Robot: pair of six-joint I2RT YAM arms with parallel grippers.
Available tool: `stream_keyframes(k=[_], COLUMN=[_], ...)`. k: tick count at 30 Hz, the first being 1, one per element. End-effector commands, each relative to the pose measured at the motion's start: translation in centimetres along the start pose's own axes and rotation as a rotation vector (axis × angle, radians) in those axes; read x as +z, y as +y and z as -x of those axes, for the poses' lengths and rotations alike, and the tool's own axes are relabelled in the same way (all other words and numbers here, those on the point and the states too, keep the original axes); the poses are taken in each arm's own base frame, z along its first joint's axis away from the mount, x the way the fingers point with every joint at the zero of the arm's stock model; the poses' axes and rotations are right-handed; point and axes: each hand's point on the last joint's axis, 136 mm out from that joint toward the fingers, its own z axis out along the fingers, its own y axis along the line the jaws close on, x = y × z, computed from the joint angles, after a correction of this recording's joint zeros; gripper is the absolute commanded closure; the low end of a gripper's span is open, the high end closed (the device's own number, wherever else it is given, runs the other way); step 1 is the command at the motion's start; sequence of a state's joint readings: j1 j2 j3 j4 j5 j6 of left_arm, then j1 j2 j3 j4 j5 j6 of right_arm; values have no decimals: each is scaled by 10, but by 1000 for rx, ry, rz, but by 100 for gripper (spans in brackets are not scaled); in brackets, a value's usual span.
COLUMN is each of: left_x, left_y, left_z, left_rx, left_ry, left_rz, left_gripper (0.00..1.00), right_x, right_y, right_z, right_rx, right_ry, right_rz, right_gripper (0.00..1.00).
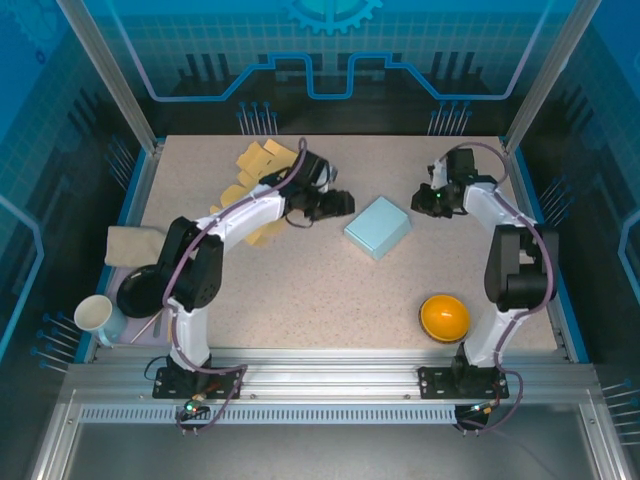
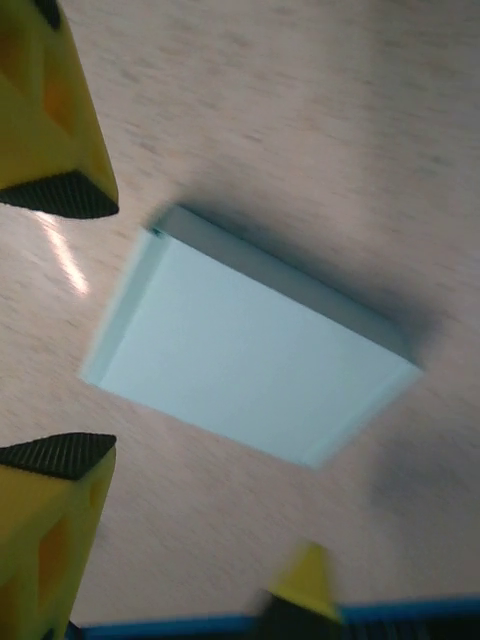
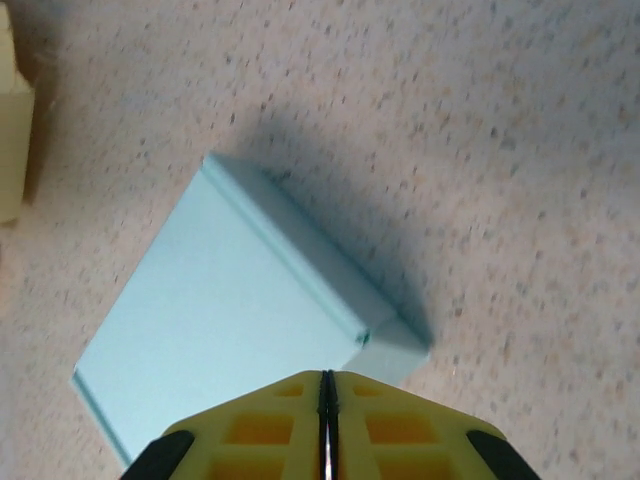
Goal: Fold the paper box
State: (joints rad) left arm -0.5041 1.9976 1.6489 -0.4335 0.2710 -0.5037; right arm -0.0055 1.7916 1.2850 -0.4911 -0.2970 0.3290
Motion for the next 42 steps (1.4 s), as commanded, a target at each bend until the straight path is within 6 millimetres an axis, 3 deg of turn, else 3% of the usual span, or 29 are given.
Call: stream_keyframes(k=[1, 6, 11, 16, 19, 26, 32, 39, 42], left_x=[22, 61, 96, 113, 122, 138, 126, 101, 96], left_y=[11, 19, 32, 33, 28, 11, 5, 6, 2], left_z=[19, 39, 39, 32, 18, -33, -76, -114, -128], left_rx=[86, 187, 181, 142, 141, 174, 150, 32, 3], left_ry=[34, 100, 150, 158, 191, 293, 353, 352, 361], left_rz=[0, 29, 33, 25, 24, 22, -16, -101, -132], left_gripper=[63, 100, 100, 100, 100, 100, 100, 100, 100], right_x=[0, 9, 22, 32, 41, 62, 66, 64, 68], right_y=[-4, -17, -28, -35, -31, -3, 30, 87, 112], right_z=[-20, -39, -48, -54, -58, -66, -77, -110, -136], right_rx=[60, 64, 97, 127, 123, 41, -29, -22, -60], right_ry=[27, 69, 96, 115, 133, 177, 241, 296, 363], right_rz=[46, 8, -14, -46, -47, -2, 113, 379, 441], right_gripper=[89, 91, 93, 96, 96, 96, 95, 95, 95])
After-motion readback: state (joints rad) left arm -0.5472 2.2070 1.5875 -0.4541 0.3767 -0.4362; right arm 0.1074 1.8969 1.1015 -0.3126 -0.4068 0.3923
